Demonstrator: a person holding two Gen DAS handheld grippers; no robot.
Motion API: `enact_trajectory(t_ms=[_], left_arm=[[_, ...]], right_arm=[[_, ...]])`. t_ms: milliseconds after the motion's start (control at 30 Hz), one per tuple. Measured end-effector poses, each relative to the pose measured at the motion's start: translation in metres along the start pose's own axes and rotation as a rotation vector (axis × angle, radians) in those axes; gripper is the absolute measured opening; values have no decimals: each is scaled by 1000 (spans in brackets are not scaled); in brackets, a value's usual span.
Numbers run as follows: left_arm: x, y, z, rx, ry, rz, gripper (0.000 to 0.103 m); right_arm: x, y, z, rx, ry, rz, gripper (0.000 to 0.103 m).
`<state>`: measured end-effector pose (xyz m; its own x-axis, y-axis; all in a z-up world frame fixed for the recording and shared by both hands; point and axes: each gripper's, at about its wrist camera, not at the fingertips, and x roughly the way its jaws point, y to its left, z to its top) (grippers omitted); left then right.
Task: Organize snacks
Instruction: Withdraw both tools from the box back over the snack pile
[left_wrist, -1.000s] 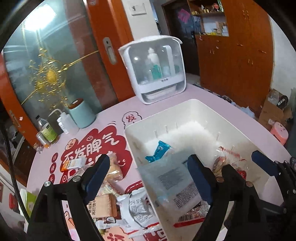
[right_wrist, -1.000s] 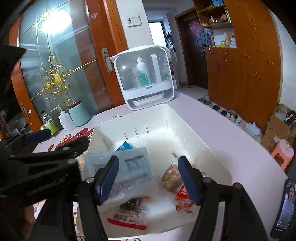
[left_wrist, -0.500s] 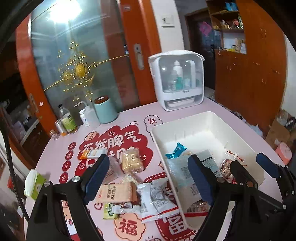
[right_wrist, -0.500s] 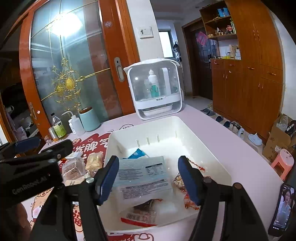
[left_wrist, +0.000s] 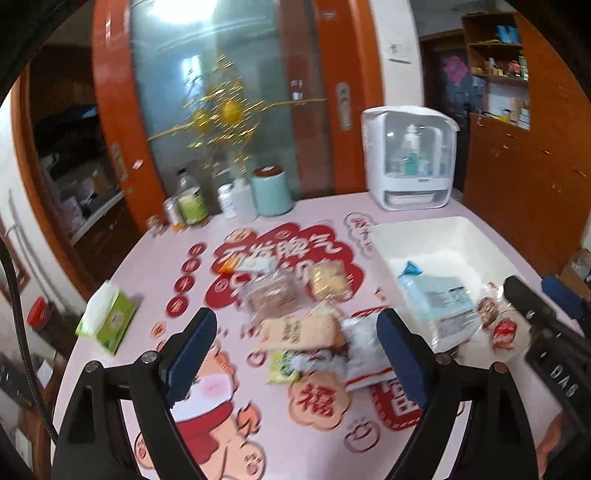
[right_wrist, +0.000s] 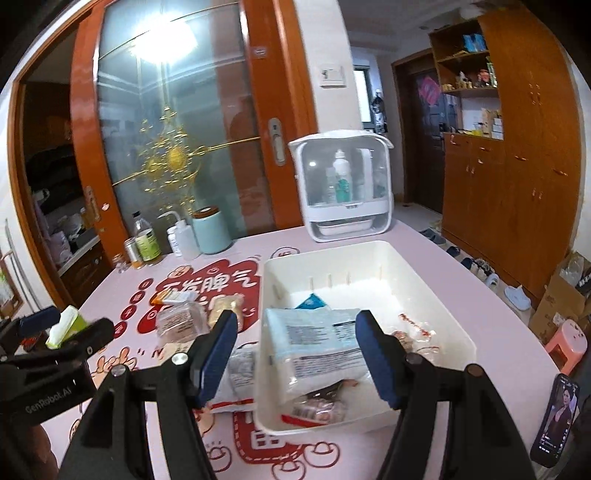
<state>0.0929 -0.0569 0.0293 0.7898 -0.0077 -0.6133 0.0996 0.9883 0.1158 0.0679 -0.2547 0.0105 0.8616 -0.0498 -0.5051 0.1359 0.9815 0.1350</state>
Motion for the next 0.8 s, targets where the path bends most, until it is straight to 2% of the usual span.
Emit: enact_trajectory(t_ms=[467, 667, 800], left_arm=[[-3, 80, -47, -82, 43, 110, 88], [21, 116, -72, -145, 121, 154, 88], [38, 133, -86, -173, 172, 159, 88]], right_arm=[[-13, 66, -9, -136, 42, 73, 67], [-4, 84, -18, -206, 68, 120, 67], [17, 99, -30, -245, 141, 183, 67]])
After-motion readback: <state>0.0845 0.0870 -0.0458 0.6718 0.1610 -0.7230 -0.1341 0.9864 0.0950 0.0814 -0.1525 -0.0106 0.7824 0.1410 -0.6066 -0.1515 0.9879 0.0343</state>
